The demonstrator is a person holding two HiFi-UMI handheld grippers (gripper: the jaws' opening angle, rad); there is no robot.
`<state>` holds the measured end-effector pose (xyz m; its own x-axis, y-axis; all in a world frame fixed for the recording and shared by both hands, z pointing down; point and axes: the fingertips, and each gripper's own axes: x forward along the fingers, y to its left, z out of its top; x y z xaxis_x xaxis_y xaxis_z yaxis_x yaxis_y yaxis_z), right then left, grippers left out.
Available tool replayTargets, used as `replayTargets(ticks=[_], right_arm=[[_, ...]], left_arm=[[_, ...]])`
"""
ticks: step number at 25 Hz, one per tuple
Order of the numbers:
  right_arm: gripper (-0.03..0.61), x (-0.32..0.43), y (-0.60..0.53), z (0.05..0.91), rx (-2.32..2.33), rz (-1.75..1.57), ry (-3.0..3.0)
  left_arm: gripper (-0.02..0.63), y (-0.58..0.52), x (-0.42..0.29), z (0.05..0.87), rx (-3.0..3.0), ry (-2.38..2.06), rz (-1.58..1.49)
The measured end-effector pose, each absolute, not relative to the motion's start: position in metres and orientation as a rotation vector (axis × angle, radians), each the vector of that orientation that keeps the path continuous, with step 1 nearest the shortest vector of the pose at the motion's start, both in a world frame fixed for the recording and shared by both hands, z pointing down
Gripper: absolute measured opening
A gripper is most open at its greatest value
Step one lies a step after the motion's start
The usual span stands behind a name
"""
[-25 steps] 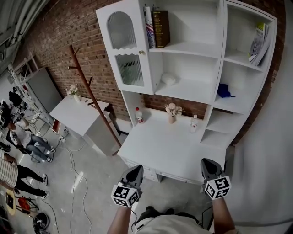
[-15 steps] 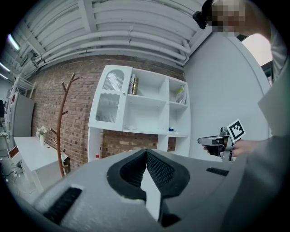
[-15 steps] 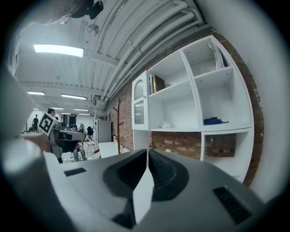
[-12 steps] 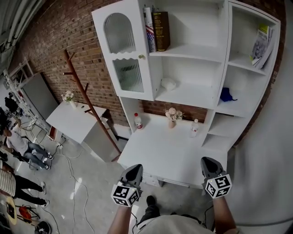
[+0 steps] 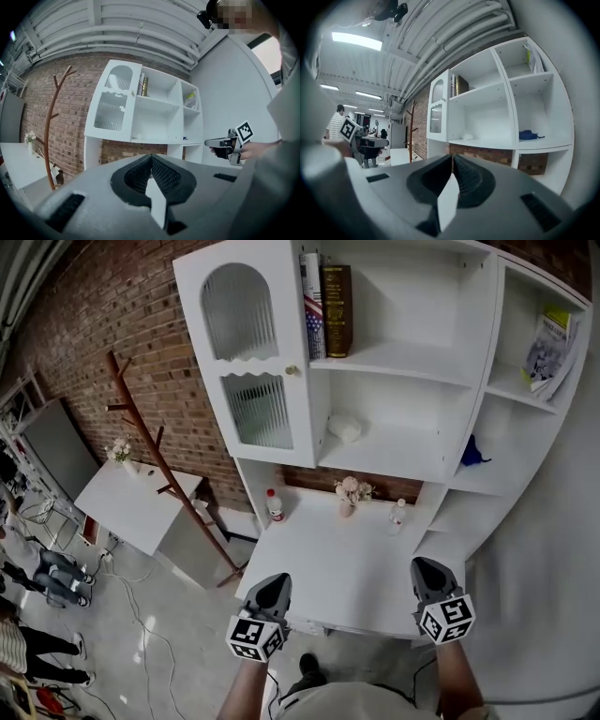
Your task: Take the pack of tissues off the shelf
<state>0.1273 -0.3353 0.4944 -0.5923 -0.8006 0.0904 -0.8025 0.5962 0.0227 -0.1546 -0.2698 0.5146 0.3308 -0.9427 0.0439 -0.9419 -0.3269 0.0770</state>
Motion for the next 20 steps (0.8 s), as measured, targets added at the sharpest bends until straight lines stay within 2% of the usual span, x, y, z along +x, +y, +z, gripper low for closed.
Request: replayTargets(ticks=[20], right_arm=[[0.034,0.042,-0.433,0.43,1.49,-0.196,-2.601]], left_arm=[[0.025,-0.382,-0.218,0.489,2.661,-1.574,-0.037]])
